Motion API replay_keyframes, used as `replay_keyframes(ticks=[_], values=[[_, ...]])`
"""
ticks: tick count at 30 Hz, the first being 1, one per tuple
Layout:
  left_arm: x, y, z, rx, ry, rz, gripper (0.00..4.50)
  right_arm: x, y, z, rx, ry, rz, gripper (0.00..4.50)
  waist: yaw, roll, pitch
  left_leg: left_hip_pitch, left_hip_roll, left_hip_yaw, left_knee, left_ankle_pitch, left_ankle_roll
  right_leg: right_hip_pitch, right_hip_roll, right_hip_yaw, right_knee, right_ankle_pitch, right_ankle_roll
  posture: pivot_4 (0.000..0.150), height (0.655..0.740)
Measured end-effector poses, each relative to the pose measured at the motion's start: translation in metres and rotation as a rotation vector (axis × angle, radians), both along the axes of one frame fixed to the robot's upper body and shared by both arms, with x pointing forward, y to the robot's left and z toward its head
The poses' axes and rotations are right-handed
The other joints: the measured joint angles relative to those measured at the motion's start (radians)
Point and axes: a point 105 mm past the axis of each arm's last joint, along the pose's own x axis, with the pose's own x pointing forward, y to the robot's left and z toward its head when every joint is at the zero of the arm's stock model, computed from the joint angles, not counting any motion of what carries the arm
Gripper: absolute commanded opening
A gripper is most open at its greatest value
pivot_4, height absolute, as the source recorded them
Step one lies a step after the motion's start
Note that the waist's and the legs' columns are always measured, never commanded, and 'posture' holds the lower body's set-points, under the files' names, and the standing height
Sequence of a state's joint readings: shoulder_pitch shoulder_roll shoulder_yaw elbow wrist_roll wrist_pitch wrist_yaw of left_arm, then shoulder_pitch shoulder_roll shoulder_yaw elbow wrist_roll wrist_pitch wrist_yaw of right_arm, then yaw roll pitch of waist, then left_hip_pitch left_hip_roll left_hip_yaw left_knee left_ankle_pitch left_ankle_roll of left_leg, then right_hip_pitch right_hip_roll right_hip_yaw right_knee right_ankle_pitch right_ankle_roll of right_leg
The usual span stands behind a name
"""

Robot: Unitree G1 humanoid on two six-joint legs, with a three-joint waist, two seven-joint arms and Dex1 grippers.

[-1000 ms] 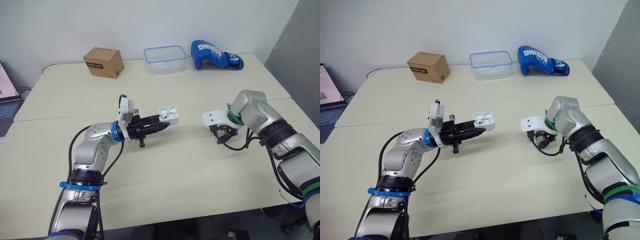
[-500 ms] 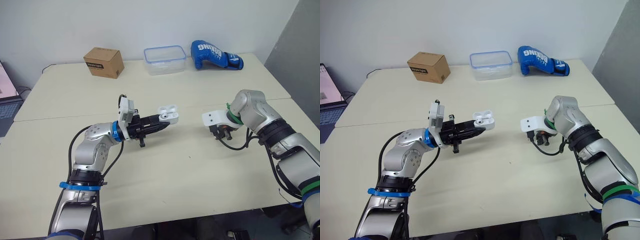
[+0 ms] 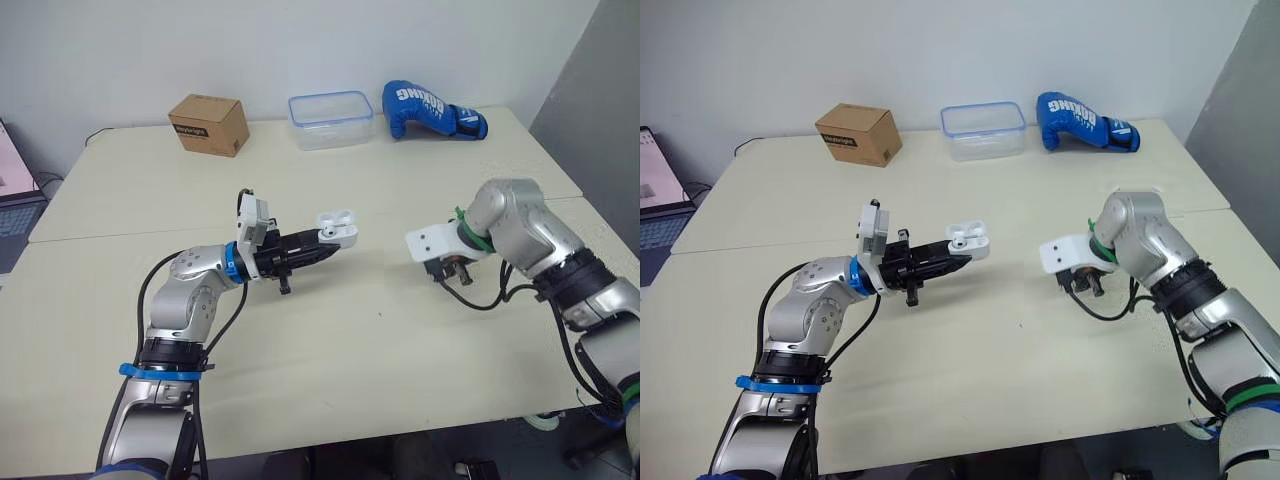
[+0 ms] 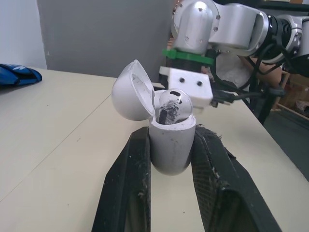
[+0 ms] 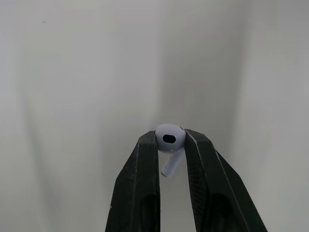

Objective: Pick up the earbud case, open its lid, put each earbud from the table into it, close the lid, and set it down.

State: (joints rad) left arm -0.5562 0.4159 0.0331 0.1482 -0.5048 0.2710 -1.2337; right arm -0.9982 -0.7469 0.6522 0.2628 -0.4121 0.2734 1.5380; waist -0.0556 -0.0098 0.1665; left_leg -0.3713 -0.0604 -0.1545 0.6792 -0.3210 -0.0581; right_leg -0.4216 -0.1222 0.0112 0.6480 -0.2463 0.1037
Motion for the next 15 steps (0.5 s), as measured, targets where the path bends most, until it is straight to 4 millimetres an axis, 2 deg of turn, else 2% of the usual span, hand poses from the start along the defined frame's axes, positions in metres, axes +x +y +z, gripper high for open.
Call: replay_keyframes(ticks=[2, 6, 15], values=[[0.0, -0.0001, -0.0002, 0.0, 0.001, -0.001, 0.79, -0.0046, -0.0032, -0.0066, -0.018, 0.011, 0.01, 0.38, 0.0, 0.0, 0.0, 0.0, 0.0, 0.0, 0.0, 0.0, 0.0, 0.0, 0.0, 0.0, 0.0, 0.0, 0.0, 0.15, 0.7307], [0.0001, -0.0001, -0.0003, 0.001, 0.001, -0.001, 0.79, -0.0075, -0.0103, -0.0076, -0.048, 0.002, 0.012, 0.38, 0.0, 0.0, 0.0, 0.0, 0.0, 0.0, 0.0, 0.0, 0.0, 0.0, 0.0, 0.0, 0.0, 0.0, 0.0, 0.15, 0.7307], [0.0008, -0.0004, 0.0007, 0.001, -0.002, -0.003, 0.79, -0.0075, -0.0098, -0.0082, -0.063, -0.006, 0.026, 0.38, 0.001, 0.0, 0.0, 0.0, 0.0, 0.0, 0.0, 0.0, 0.0, 0.0, 0.0, 0.0, 0.0, 0.0, 0.0, 0.15, 0.7307]])
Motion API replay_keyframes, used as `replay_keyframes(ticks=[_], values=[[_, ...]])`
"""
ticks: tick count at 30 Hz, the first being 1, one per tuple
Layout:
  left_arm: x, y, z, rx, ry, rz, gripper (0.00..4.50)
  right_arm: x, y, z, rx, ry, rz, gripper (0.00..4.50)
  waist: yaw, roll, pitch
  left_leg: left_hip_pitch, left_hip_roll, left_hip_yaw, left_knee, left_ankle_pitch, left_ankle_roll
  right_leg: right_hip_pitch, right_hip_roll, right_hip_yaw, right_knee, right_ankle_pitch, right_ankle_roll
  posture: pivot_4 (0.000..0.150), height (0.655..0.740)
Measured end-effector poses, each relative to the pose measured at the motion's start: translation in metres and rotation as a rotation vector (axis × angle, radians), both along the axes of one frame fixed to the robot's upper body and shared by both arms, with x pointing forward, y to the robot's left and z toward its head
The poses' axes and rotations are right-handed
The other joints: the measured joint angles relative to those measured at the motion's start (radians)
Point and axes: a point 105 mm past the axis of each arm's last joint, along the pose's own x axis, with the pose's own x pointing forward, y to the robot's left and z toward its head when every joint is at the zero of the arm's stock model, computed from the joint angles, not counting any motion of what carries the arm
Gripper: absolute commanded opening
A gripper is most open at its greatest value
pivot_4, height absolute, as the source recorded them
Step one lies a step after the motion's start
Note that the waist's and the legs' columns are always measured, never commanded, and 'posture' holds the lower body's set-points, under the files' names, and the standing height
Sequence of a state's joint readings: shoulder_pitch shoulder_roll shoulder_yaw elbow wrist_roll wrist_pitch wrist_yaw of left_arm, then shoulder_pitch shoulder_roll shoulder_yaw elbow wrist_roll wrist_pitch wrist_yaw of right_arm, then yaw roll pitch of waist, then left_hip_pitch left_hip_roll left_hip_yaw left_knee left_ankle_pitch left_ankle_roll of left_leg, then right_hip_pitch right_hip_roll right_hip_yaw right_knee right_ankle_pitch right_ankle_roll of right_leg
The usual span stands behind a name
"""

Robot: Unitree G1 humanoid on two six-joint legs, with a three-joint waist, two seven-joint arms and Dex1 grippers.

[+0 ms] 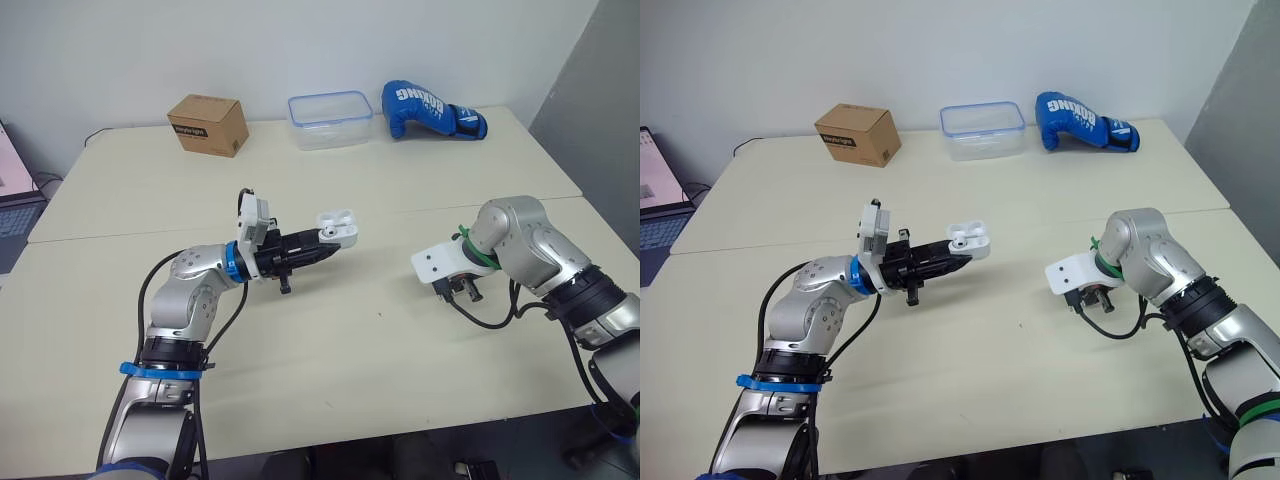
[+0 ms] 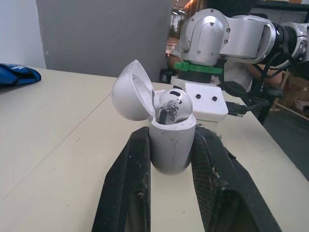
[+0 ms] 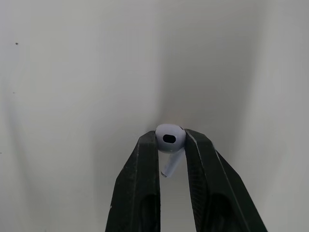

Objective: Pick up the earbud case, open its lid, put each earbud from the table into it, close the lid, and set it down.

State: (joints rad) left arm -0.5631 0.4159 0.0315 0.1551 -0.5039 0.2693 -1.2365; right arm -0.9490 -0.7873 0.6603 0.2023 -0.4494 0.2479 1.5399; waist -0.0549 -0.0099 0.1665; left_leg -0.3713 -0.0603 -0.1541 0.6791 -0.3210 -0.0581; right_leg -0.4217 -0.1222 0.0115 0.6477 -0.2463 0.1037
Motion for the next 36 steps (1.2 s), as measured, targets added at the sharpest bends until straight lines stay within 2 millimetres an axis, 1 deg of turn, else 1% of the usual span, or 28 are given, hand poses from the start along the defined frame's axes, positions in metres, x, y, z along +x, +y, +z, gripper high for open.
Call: replay_keyframes(ticks=[3, 9, 28, 36], values=[[-0.0001, 0.0, 0.0006, 0.0, -0.008, 0.0, 0.79, -0.0007, -0.0006, -0.0019, -0.002, 0.005, 0.001, 0.38, 0.0, 0.0, 0.0, 0.0, 0.0, 0.0, 0.0, 0.0, 0.0, 0.0, 0.0, 0.0, 0.0, 0.0, 0.0, 0.15, 0.7307], [-0.0001, -0.0002, 0.0007, 0.0, -0.013, 0.001, 0.79, -0.0015, -0.0012, -0.0034, -0.003, 0.009, 0.004, 2.48, 0.0, 0.0, 0.0, 0.0, 0.0, 0.0, 0.0, 0.0, 0.0, 0.0, 0.0, 0.0, 0.0, 0.0, 0.0, 0.15, 0.7307], [0.002, -0.0007, 0.0024, 0.001, -0.018, 0.001, 0.79, -0.0036, 0.0003, -0.0032, -0.017, 0.004, 0.048, 2.48, 0.0, 0.0, 0.0, 0.0, 0.0, 0.0, 0.0, 0.0, 0.0, 0.0, 0.0, 0.0, 0.0, 0.0, 0.0, 0.15, 0.7307], [0.0022, -0.0007, 0.002, 0.005, -0.018, 0.003, 0.79, -0.004, -0.0004, -0.0027, -0.051, -0.016, 0.086, 2.48, 0.0, 0.0, 0.0, 0.0, 0.0, 0.0, 0.0, 0.0, 0.0, 0.0, 0.0, 0.0, 0.0, 0.0, 0.0, 0.15, 0.7307]])
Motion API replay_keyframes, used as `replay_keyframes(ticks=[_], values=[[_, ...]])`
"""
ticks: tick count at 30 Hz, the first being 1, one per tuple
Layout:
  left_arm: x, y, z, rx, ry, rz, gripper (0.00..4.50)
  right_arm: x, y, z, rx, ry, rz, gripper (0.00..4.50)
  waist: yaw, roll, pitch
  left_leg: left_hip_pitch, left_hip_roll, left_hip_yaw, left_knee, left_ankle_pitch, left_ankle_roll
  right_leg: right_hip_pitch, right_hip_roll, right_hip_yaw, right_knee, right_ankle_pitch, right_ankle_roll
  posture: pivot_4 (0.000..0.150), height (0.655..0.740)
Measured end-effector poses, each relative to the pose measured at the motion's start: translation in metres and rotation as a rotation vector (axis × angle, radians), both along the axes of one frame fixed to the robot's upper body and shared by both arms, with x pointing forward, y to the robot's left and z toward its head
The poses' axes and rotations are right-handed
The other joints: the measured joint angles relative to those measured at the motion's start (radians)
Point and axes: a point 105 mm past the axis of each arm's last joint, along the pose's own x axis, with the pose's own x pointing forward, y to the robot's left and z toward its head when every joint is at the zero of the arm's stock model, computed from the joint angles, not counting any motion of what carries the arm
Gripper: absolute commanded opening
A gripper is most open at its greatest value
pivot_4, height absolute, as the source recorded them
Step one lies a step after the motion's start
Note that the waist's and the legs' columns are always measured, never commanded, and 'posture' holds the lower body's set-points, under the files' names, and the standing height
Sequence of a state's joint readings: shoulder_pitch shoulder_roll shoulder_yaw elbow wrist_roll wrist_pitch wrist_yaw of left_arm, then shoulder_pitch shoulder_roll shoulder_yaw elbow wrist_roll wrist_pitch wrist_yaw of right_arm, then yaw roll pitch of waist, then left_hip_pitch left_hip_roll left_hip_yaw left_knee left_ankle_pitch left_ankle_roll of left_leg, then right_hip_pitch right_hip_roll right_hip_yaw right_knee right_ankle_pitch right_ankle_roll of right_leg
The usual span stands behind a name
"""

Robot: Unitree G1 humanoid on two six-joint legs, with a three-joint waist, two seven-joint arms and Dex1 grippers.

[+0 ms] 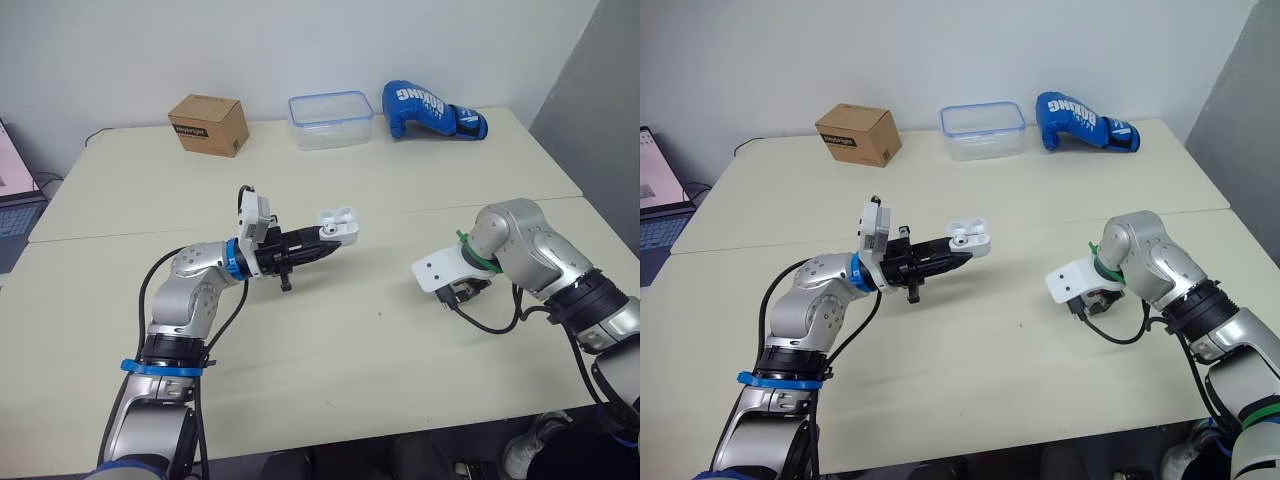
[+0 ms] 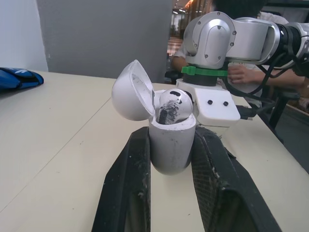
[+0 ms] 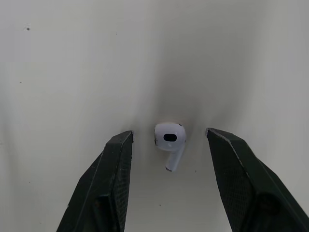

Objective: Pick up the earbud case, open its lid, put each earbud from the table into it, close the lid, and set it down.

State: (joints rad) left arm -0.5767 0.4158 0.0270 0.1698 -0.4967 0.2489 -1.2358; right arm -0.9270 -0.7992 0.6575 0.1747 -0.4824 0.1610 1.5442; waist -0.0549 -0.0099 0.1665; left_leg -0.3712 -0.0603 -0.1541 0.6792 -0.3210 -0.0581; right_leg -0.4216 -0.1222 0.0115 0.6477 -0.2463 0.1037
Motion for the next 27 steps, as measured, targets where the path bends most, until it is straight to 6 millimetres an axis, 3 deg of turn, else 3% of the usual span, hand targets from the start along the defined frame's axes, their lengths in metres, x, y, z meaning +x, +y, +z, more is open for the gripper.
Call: replay_keyframes(ticks=[27], values=[[0.0005, 0.0001, 0.0004, 0.007, -0.016, 0.005, 0.79, -0.0036, 0.0051, -0.0004, -0.01, -0.018, 0.048, 2.48, 0.0, 0.0, 0.0, 0.0, 0.0, 0.0, 0.0, 0.0, 0.0, 0.0, 0.0, 0.0, 0.0, 0.0, 0.0, 0.15, 0.7307]])
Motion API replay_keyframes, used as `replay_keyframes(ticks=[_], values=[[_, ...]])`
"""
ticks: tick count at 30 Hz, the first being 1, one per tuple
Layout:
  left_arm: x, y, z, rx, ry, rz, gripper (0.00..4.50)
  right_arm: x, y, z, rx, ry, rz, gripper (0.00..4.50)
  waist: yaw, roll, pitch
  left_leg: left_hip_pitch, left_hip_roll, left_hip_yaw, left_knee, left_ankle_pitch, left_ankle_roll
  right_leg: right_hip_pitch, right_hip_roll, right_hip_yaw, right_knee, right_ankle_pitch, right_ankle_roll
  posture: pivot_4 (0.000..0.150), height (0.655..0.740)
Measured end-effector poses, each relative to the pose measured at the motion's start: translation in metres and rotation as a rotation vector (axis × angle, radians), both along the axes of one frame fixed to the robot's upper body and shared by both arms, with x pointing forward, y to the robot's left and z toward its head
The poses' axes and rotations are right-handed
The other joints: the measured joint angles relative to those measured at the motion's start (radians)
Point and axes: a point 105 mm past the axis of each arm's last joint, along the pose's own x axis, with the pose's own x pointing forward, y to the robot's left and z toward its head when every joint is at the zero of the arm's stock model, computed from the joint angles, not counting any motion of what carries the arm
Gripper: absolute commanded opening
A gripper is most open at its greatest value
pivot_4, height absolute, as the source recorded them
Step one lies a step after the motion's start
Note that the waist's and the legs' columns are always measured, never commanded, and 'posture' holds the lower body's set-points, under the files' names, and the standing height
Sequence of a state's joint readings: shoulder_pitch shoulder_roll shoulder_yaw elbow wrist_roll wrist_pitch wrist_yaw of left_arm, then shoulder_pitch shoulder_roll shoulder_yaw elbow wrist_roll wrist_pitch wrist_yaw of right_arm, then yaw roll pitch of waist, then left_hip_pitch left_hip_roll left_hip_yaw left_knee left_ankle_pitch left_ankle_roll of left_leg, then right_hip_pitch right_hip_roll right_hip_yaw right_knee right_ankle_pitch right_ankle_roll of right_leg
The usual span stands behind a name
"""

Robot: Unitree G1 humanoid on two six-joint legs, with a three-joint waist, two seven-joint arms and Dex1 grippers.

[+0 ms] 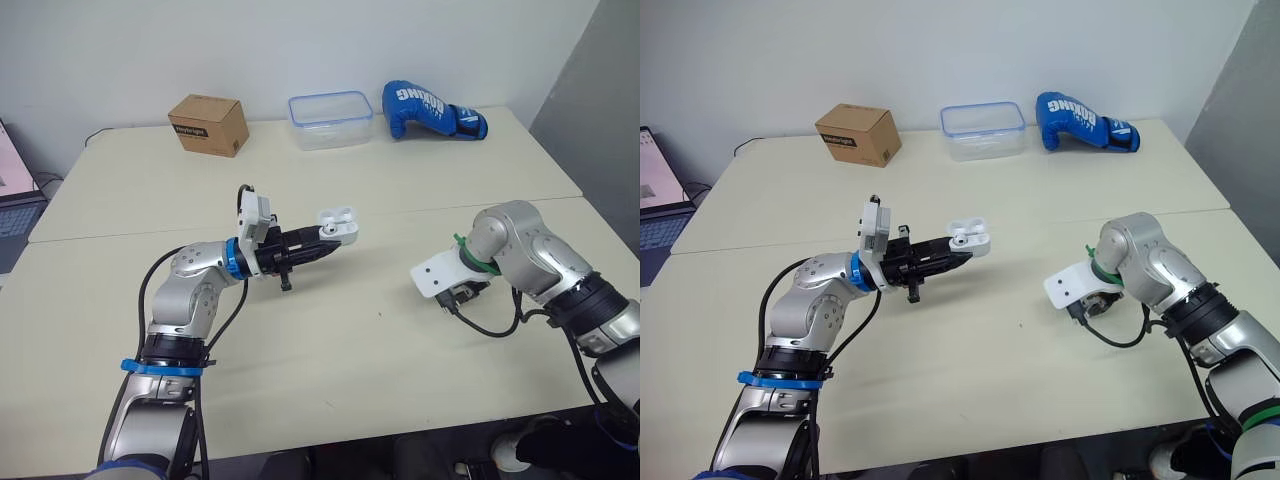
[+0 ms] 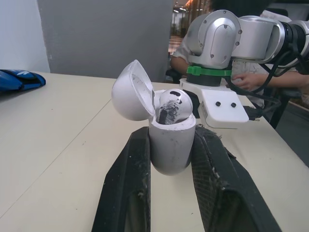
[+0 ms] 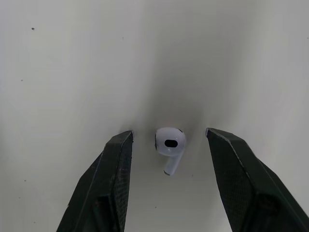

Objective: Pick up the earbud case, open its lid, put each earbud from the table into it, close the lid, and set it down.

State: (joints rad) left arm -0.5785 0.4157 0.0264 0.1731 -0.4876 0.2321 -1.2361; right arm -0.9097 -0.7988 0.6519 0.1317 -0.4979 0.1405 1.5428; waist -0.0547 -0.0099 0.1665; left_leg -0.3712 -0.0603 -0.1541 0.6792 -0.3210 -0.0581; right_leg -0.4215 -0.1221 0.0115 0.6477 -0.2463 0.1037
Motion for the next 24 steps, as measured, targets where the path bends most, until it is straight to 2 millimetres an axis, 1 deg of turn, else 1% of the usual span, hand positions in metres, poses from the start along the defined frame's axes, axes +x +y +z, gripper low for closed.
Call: replay_keyframes(ticks=[2, 4, 7, 8, 24], values=[[0.0, 0.0, 0.0, 0.0, 0.0, 0.0, 0.79, -0.0001, 0.0001, -0.0001, 0.0, 0.0, 0.001, 2.13, 0.0, 0.0, 0.0, 0.0, 0.0, 0.0, 0.0, 0.0, 0.0, 0.0, 0.0, 0.0, 0.0, 0.0, 0.0, 0.15, 0.7307], [0.0, 0.0, 0.0, 0.0, 0.0, 0.0, 0.79, -0.0003, 0.0, -0.0005, 0.0, 0.001, 0.001, 1.6, 0.0, 0.0, 0.0, 0.0, 0.0, 0.0, 0.0, 0.0, 0.0, 0.0, 0.0, 0.0, 0.0, 0.0, 0.0, 0.15, 0.7307], [0.0, 0.0, 0.0, 0.0, 0.0, 0.0, 0.79, -0.0005, 0.0, -0.0007, -0.002, 0.001, 0.005, 0.6, 0.0, 0.0, 0.0, 0.0, 0.0, 0.0, 0.0, 0.0, 0.0, 0.0, 0.0, 0.0, 0.0, 0.0, 0.0, 0.15, 0.7307], [0.0001, 0.0, 0.0, 0.0, 0.0, 0.001, 0.79, -0.0005, 0.0, -0.0006, -0.003, 0.001, 0.009, 0.34, 0.0, 0.0, 0.0, 0.0, 0.0, 0.0, 0.0, 0.0, 0.0, 0.0, 0.0, 0.0, 0.0, 0.0, 0.0, 0.15, 0.7307], [0.0002, 0.0, -0.0001, 0.0, 0.0, 0.002, 0.79, -0.0005, -0.0009, -0.0005, -0.009, -0.001, 0.016, 0.35, 0.0, 0.0, 0.0, 0.0, 0.0, 0.0, 0.0, 0.0, 0.0, 0.0, 0.0, 0.0, 0.0, 0.0, 0.0, 0.15, 0.7307]])
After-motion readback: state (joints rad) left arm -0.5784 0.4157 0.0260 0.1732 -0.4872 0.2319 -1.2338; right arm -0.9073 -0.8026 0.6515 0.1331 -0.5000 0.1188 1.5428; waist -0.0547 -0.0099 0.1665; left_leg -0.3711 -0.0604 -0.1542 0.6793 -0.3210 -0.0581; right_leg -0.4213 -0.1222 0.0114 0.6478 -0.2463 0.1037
